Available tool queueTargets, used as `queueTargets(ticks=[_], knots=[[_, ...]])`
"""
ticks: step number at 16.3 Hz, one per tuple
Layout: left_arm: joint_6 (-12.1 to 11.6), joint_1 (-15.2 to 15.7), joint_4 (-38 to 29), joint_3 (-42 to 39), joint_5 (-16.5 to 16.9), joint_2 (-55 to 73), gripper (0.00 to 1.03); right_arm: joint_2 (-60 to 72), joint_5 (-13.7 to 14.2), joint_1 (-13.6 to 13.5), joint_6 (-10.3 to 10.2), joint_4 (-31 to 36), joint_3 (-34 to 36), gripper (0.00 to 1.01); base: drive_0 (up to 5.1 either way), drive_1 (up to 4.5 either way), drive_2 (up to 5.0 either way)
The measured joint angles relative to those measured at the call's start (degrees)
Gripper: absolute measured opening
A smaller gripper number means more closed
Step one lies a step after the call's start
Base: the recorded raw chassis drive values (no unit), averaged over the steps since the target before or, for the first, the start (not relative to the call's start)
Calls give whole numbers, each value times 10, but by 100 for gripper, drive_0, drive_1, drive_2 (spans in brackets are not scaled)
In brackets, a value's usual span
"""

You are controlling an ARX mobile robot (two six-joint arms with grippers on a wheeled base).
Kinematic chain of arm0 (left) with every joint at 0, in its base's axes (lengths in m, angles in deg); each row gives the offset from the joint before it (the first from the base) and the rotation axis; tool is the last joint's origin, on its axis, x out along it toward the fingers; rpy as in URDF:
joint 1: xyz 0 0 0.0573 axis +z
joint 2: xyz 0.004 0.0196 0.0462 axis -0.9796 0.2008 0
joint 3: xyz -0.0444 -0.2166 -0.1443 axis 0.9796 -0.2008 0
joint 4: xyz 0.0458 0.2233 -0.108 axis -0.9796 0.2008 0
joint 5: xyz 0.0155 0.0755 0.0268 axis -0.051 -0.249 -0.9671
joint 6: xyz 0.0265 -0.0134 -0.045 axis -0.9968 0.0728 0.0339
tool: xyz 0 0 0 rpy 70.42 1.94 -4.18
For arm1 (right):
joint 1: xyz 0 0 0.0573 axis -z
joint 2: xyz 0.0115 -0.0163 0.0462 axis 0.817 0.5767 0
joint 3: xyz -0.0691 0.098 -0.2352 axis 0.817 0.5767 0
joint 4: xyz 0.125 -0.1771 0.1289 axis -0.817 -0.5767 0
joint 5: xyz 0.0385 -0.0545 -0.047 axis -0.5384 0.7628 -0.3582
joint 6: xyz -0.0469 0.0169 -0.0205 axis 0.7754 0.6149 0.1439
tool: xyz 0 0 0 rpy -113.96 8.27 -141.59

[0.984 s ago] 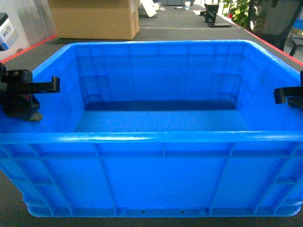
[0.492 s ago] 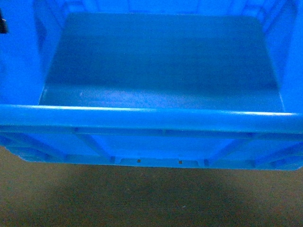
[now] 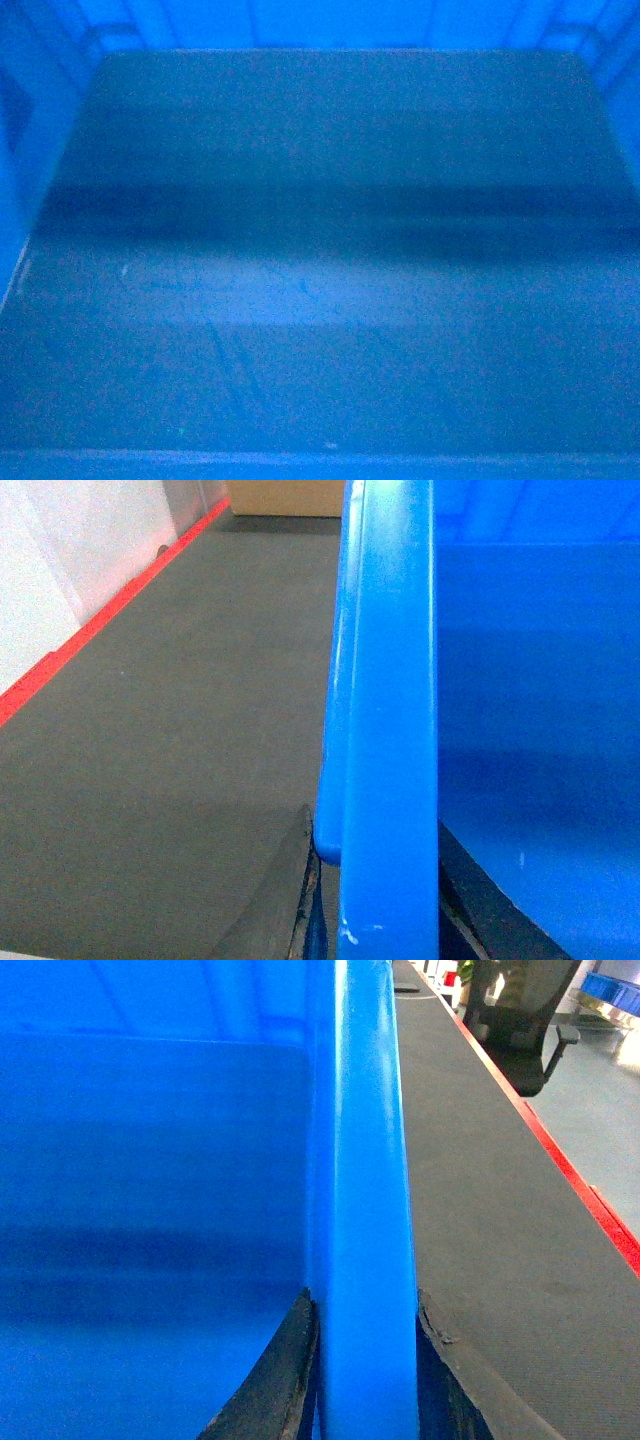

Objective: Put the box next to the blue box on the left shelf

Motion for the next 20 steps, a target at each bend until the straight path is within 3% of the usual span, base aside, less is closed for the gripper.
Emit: queueTargets(ticks=[20], knots=[[3, 0, 12, 0, 0, 3, 18, 5, 1, 0, 5, -6, -1, 21, 0, 0, 0]])
